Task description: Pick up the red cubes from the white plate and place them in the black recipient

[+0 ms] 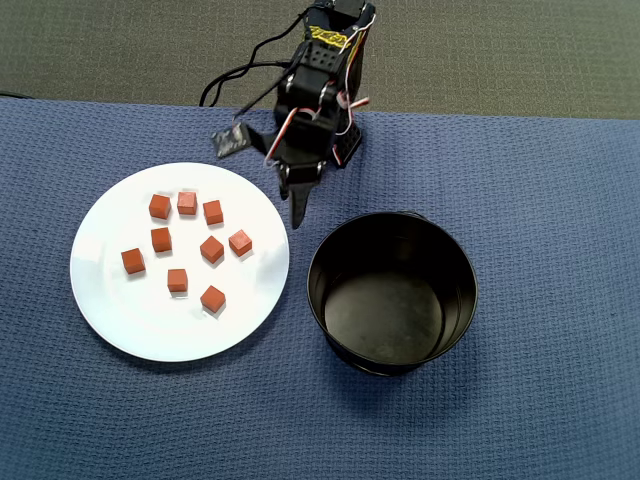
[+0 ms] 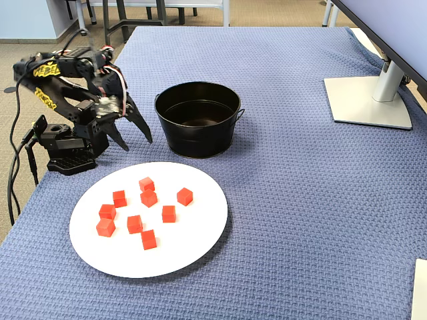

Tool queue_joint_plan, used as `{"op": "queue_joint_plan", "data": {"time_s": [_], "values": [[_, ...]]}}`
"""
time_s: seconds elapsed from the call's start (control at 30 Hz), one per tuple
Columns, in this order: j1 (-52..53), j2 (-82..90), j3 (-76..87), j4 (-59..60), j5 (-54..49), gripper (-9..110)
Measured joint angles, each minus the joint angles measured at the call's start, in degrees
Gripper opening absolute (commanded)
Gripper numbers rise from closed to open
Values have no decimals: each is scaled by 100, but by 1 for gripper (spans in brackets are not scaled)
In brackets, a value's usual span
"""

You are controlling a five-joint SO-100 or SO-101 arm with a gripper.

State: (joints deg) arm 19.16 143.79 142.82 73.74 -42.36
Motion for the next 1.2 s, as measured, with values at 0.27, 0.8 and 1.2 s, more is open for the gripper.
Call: {"op": "queue_joint_plan", "data": {"time_s": [0.27, 0.8, 1.2], "values": [[686, -2074, -940, -360, -2584, 23], [1433, -3480, -1608, -940, -4447, 25], [1635, -4148, -1608, -1670, -4412, 22]]}}
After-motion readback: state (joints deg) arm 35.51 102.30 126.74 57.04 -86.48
